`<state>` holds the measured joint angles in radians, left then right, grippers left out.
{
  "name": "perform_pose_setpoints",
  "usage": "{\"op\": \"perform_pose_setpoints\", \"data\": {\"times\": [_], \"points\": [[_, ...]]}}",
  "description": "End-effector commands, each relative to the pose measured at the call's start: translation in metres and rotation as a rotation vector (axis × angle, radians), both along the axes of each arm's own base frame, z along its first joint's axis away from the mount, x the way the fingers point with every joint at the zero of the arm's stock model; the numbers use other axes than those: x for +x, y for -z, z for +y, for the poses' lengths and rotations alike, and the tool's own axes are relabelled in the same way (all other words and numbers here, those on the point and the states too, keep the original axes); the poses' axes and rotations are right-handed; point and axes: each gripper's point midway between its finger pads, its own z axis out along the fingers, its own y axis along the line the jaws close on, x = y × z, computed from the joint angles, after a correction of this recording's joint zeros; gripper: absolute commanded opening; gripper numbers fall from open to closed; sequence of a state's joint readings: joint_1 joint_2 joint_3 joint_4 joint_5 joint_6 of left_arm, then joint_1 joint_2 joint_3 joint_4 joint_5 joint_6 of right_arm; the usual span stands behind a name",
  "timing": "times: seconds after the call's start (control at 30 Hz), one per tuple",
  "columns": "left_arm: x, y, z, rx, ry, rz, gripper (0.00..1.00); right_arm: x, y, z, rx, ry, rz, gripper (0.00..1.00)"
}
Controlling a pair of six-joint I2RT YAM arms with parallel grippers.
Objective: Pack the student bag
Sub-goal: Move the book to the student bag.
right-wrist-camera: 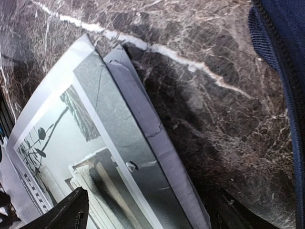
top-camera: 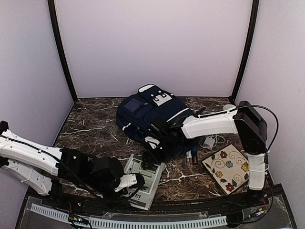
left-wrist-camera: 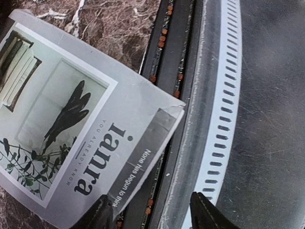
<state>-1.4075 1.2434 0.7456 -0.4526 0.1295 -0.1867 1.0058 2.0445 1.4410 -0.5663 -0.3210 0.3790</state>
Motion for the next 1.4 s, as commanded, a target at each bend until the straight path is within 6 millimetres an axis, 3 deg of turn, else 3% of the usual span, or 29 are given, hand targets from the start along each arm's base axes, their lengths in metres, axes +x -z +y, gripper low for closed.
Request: {"op": "perform_pose_setpoints", "data": {"times": [0.0,0.1,0.17,0.23,0.3,0.43,0.5,0.6,0.7,0.77,0.83,0.9,1.03,1.1,1.23,1.37], "points": [[0.013,0.014,0.002,0.081,-0.016,-0.069,0.56,-0.01,0.006,-0.003,-0.003,-0.025,0.046,0.85],[0.016,0.03,-0.002,0.168,0.01,-0.083,0.53,-0.014,0.008,-0.013,-0.01,-0.006,0.052,0.75],[0.019,0.038,-0.004,0.207,0.024,-0.103,0.53,-0.019,0.01,-0.021,-0.014,0.004,0.063,0.6],[0.023,0.036,-0.007,0.204,0.028,-0.126,0.54,-0.027,0.008,-0.027,0.001,0.015,0.081,0.47],[0.024,0.028,-0.008,0.168,0.014,-0.135,0.55,-0.035,0.005,-0.034,0.027,0.031,0.097,0.43],[0.072,0.01,0.011,0.101,-0.406,-0.164,0.63,-0.052,0.003,-0.05,0.067,0.075,0.14,0.42],[0.079,0.011,0.023,0.062,-0.647,0.009,0.61,-0.057,0.002,-0.057,0.07,0.096,0.155,0.41],[0.073,0.021,0.049,0.121,-0.874,0.166,0.57,-0.063,0.001,-0.067,0.067,0.129,0.169,0.4],[0.053,0.035,0.071,0.253,-0.932,0.249,0.58,-0.067,-0.001,-0.08,0.057,0.177,0.176,0.39],[0.038,0.047,0.076,0.313,-0.914,0.318,0.59,-0.069,-0.002,-0.09,0.05,0.218,0.174,0.4],[0.028,0.058,0.074,0.342,-0.897,0.375,0.59,-0.071,0.001,-0.098,0.041,0.246,0.179,0.45],[0.02,0.061,0.065,0.328,-0.869,0.432,0.58,-0.07,-0.012,-0.097,0.08,0.25,0.16,0.51],[0.026,0.056,0.049,0.231,-0.839,0.44,0.59,-0.06,-0.022,-0.082,0.137,0.238,0.131,0.7],[0.03,0.058,0.042,0.211,-0.82,0.42,0.59,-0.055,-0.013,-0.076,0.137,0.229,0.139,0.75],[0.024,0.076,0.038,0.244,-0.787,0.448,0.6,-0.047,0.014,-0.072,0.099,0.234,0.162,0.77],[0.031,0.084,0.04,0.235,-0.797,0.44,0.6,-0.064,-0.001,-0.042,0.215,0.131,0.244,0.74]]}}
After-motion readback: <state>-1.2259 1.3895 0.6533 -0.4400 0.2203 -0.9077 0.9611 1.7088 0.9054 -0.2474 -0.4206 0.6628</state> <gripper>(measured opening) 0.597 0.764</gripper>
